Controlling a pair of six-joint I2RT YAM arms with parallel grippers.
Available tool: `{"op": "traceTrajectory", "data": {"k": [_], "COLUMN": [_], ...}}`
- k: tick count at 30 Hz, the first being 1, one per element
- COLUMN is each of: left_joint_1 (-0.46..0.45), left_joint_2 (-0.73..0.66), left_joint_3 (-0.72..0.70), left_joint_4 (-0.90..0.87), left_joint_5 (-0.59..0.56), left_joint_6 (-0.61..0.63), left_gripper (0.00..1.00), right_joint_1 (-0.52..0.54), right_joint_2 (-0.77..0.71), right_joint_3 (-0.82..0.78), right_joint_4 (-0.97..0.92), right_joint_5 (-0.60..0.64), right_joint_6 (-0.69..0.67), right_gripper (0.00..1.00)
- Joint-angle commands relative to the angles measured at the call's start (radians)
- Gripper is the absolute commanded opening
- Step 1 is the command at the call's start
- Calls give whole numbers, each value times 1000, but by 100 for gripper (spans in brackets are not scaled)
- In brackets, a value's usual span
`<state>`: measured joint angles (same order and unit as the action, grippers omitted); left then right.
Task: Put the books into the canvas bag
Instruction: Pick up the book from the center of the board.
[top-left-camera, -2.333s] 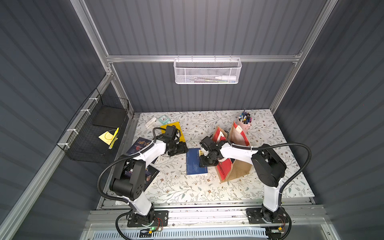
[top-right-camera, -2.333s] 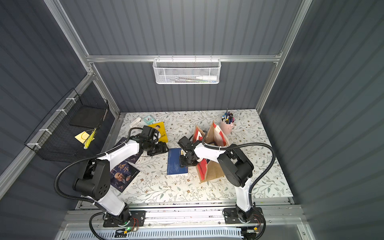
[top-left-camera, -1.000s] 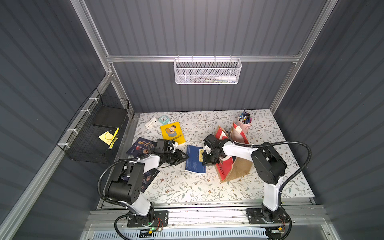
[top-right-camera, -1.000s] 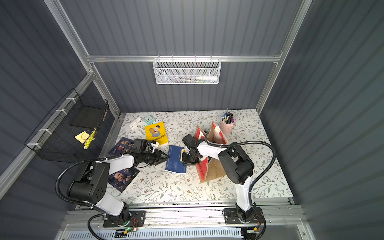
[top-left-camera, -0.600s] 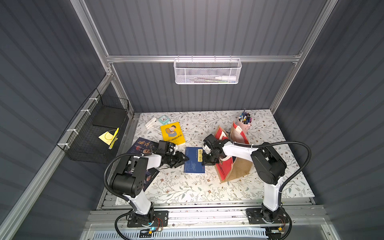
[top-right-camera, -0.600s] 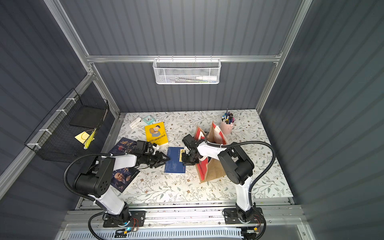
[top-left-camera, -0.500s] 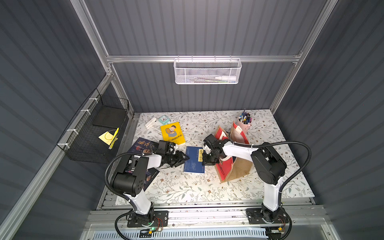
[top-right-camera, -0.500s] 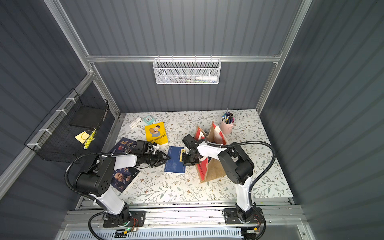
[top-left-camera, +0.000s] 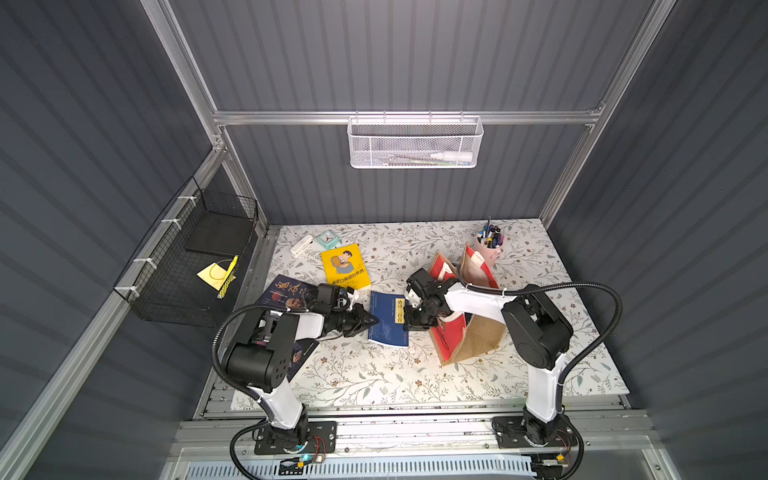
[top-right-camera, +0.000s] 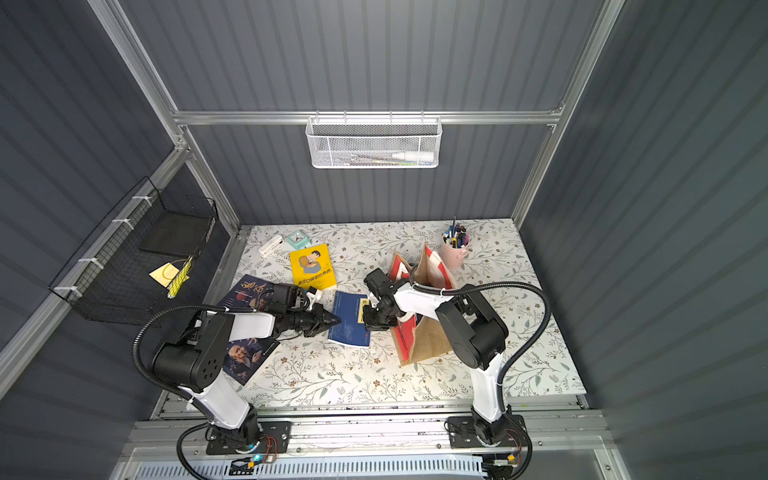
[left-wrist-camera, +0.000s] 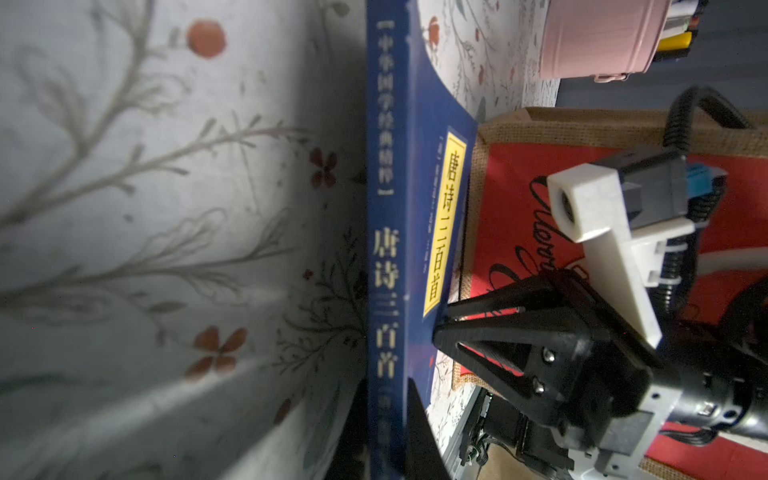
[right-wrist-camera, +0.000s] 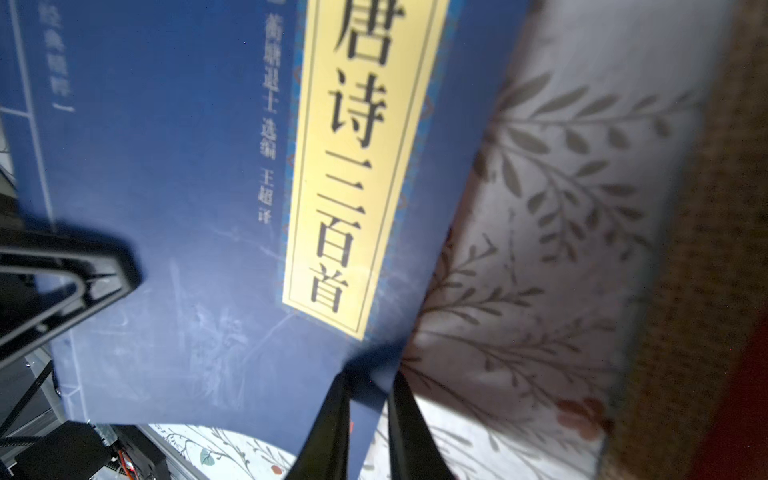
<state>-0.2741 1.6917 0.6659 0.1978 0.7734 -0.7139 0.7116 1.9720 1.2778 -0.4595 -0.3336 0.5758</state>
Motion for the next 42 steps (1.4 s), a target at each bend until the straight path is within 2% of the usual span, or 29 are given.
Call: {"op": "traceTrajectory", "data": {"k": [1, 5, 10, 13, 18, 22, 26, 29, 31, 36, 42], "left_joint_1": [-8, -7, -7, -7, -7, -7, -7, -7, -7, -7, -5], "left_joint_2": [-59, -140, -258, -308, -377, -423, -451, -468, -482, -502, -515], "left_joint_3": [28, 91, 199, 243, 279, 304, 314, 306, 298, 292, 323], "left_joint_4": [-86, -283, -533, -599, -634, -690, -740, -751, -753, -795, -850], "left_joint_5": [24, -80, -275, -333, -351, -361, -384, -397, -398, -435, -527], "left_joint_6": [48, 126, 217, 225, 197, 203, 230, 238, 234, 252, 286], "left_gripper": [3, 1, 0, 0, 0, 0, 0, 0, 0, 0, 0], "right_joint_1": [12, 39, 123, 161, 167, 167, 169, 201, 257, 398, 479], "right_joint_2": [-19, -100, -217, -275, -377, -455, -500, -447, -363, -167, -95], "right_joint_3": [26, 81, 256, 365, 489, 538, 495, 468, 516, 756, 1019], "right_joint_4": [-41, -141, -328, -438, -597, -712, -708, -679, -684, -741, -895], "right_joint_5": [3, 103, 275, 380, 477, 534, 437, 356, 335, 319, 355], "right_joint_6": [-7, -54, -146, -166, -146, -120, -101, -75, -73, -99, -114], "right_gripper": [23, 29, 41, 55, 67, 74, 75, 72, 72, 72, 74]}}
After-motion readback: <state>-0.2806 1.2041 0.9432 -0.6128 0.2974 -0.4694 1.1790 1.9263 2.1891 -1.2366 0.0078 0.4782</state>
